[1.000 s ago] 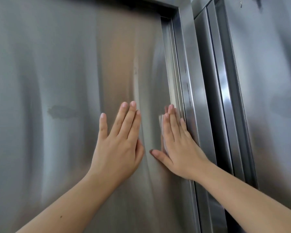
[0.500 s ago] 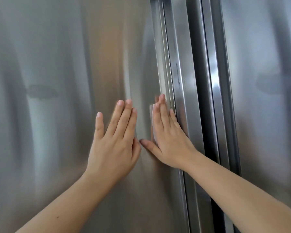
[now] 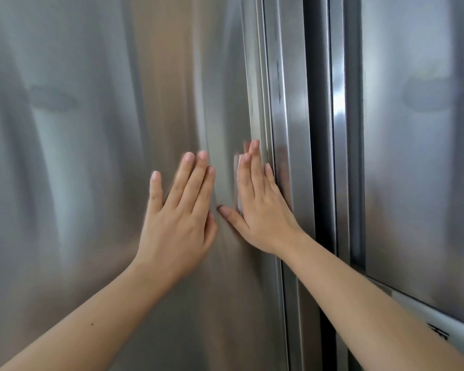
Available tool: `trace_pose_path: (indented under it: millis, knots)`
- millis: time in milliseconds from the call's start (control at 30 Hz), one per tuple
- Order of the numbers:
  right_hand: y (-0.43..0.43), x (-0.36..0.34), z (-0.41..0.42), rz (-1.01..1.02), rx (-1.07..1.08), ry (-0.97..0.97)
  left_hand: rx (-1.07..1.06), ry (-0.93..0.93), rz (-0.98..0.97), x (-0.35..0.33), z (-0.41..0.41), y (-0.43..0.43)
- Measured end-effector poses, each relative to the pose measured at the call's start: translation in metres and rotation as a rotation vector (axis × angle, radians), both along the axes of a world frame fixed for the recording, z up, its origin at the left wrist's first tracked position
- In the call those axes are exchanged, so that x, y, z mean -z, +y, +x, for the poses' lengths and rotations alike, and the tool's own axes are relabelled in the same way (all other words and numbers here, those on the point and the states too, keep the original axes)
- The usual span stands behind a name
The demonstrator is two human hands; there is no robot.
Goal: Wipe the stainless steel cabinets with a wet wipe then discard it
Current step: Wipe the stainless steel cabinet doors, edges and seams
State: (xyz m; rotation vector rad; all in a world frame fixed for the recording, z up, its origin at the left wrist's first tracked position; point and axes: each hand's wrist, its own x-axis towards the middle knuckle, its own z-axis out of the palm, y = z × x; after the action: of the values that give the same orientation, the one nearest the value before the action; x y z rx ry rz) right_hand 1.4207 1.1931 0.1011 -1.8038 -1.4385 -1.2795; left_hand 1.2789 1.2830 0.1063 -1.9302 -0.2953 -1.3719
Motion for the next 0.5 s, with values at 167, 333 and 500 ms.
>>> trace_pose_path:
  millis: [167, 333, 500]
  knots:
    - [-0.003, 0.089, -0.003, -0.022, -0.001, 0.019, -0.024, 0.046, 0.034, 0.022, 0.002, 0.001]
    - [-0.008, 0.160, -0.007, -0.054, 0.091, 0.005, -0.047, 0.104, 0.052, 0.045, 0.004, 0.001]
    - [-0.006, 0.142, -0.001, -0.031, 0.072, -0.029, -0.058, 0.122, 0.052, 0.061, 0.009, -0.002]
